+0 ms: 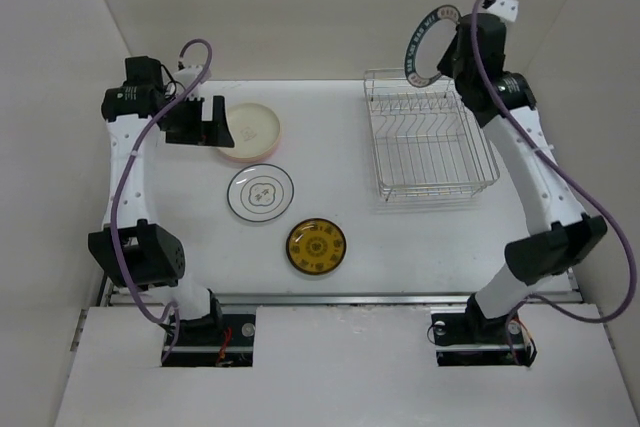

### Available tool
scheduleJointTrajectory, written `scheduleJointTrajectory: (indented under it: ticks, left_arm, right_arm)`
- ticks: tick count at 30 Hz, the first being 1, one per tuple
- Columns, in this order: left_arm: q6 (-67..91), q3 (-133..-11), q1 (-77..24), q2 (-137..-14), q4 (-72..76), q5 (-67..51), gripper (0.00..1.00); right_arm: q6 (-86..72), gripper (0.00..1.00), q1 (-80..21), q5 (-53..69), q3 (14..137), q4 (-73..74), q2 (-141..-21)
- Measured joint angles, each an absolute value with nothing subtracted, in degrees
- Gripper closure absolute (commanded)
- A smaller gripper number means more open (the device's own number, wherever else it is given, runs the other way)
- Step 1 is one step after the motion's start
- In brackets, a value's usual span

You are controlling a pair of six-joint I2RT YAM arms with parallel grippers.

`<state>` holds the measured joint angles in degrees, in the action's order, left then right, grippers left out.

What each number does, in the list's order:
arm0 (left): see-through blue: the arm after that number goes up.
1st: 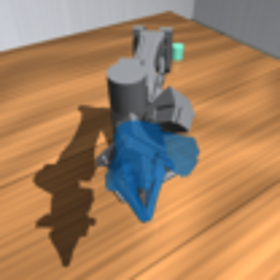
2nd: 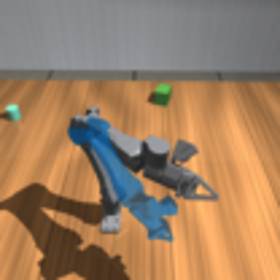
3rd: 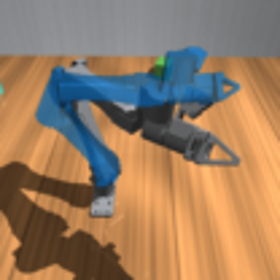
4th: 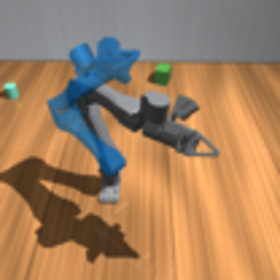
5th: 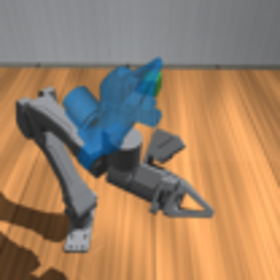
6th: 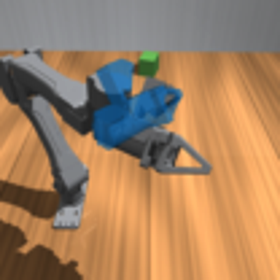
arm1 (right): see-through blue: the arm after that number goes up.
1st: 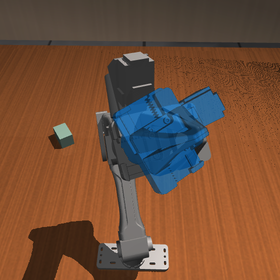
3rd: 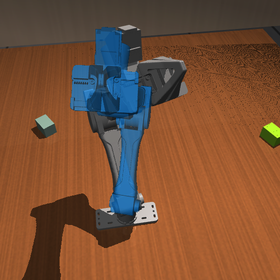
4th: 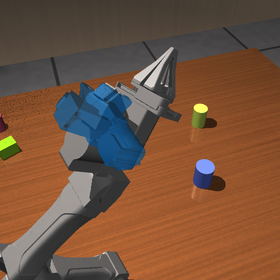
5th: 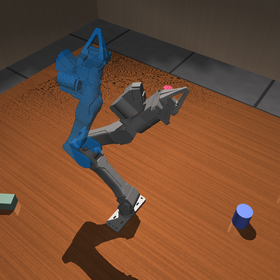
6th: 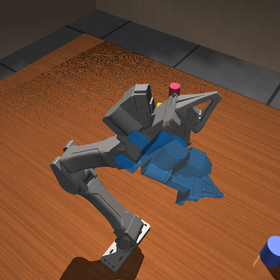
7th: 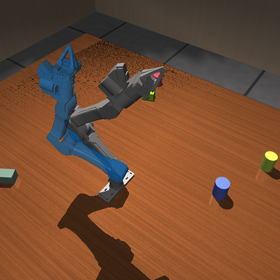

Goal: Unload the plates from the dish rack

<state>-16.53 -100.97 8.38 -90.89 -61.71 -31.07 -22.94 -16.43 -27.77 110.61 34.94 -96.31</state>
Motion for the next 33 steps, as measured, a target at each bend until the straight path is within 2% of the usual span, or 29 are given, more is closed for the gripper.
scheduleJointTrajectory:
  ticks: [4,8,10,14,18,19,21,25,27,28,31,33]
  left_arm:
    - [-18.00,-102.80,5.96,-90.89,-63.96,-34.09,0.00]
    - [-19.79,-104.09,2.20,-90.76,-66.08,-38.41,0.00]
    - [-20.45,-104.09,0.05,-90.54,-66.67,-40.07,0.00]
    - [-20.97,-103.00,-4.40,-89.60,-65.91,-41.76,0.08]
    - [-20.49,-100.49,-6.59,-89.82,-64.97,-40.18,0.21]
    - [-20.40,-100.07,-6.63,-90.37,-64.79,-39.20,0.30]
    - [-20.18,-99.31,-6.61,-92.16,-64.47,-37.52,0.37]
    - [-20.14,-96.55,-6.48,-95.37,-64.14,-36.77,0.45]
    - [-20.08,-95.22,-6.50,-95.59,-64.12,-36.80,0.54]
    - [-20.16,-94.87,-6.57,-95.59,-64.14,-36.56,0.69]
    - [-20.73,-94.39,-6.70,-95.59,-65.01,-36.67,0.97]
    - [-22.57,-94.37,-6.66,-95.33,-66.92,-38.54,1.00]
  right_arm:
    - [-22.11,1.00,-16.95,-23.79,105.84,29.23,-88.12]
    - [-20.75,1.00,-17.26,-6.15,94.67,22.61,-83.42]
    - [-20.16,1.00,-18.26,4.82,90.35,19.22,-84.75]
    - [-19.57,1.00,-23.14,25.10,83.88,13.52,-91.77]
    - [-19.44,1.00,-29.58,37.58,80.27,10.07,-97.97]
    - [-19.46,1.00,-31.03,39.86,79.79,9.30,-98.74]
    - [-19.49,1.00,-33.17,43.46,79.57,8.08,-99.42]
    - [-19.25,1.00,-34.54,46.33,79.61,4.78,-99.66]
    - [-19.25,1.00,-34.48,46.59,79.61,4.51,-100.95]
    - [-19.33,1.00,-34.46,47.03,79.61,3.90,-101.78]
    - [-19.25,1.00,-34.59,46.87,79.64,2.35,-103.50]
    - [-19.27,1.00,-34.17,47.31,79.79,1.72,-104.55]
